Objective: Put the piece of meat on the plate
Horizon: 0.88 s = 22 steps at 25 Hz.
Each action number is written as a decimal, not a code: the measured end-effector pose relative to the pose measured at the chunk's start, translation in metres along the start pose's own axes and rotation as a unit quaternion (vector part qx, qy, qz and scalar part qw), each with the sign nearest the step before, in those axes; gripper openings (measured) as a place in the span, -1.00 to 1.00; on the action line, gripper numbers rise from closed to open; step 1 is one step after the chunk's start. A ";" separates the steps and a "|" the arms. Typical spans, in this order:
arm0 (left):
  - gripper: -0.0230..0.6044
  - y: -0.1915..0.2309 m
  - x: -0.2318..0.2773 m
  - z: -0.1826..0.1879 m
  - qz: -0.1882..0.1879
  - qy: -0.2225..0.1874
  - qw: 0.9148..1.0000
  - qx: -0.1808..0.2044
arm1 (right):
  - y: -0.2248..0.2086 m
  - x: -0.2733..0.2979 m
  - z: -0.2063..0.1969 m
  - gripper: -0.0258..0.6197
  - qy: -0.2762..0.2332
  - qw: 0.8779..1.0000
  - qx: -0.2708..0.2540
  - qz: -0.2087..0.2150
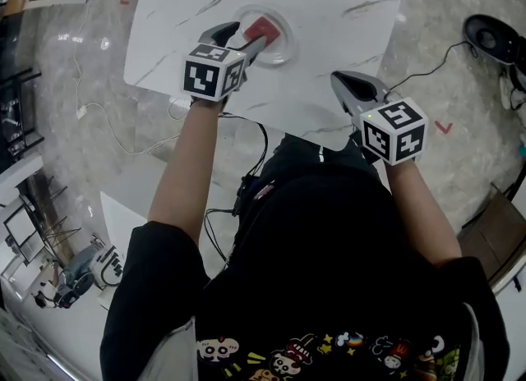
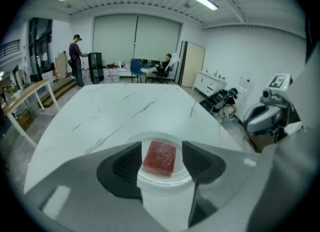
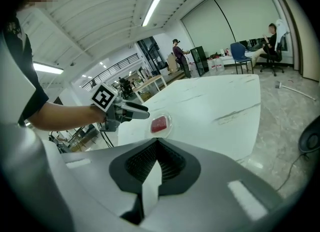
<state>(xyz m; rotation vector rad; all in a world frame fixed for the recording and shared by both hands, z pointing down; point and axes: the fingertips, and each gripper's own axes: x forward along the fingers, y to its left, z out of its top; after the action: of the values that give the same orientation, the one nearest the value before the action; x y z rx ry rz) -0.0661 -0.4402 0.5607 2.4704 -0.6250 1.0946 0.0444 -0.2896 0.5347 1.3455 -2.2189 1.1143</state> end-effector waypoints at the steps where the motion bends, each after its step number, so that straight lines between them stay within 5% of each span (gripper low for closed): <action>1: 0.25 -0.002 -0.011 0.004 0.006 -0.023 1.000 -0.010 | 0.002 0.000 0.003 -0.85 -0.002 1.000 -0.006 0.001; 7: 0.13 -0.013 -0.082 0.009 0.070 -0.134 0.987 -0.061 | 0.014 0.003 0.023 -0.85 -0.016 0.999 -0.041 0.005; 14: 0.02 -0.010 -0.158 0.008 0.176 -0.243 0.949 -0.099 | 0.015 -0.010 0.049 -0.85 -0.064 0.995 -0.078 -0.021; 22: 0.01 -0.035 -0.180 0.000 0.205 -0.264 0.936 -0.111 | 0.012 -0.022 0.050 -0.85 -0.062 0.993 -0.096 -0.007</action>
<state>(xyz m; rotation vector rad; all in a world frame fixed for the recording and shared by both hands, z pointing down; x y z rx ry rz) -0.1553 -0.3663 0.4191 2.4878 -1.3888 0.4210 0.0512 -0.3113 0.4835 1.3781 -2.3314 0.8076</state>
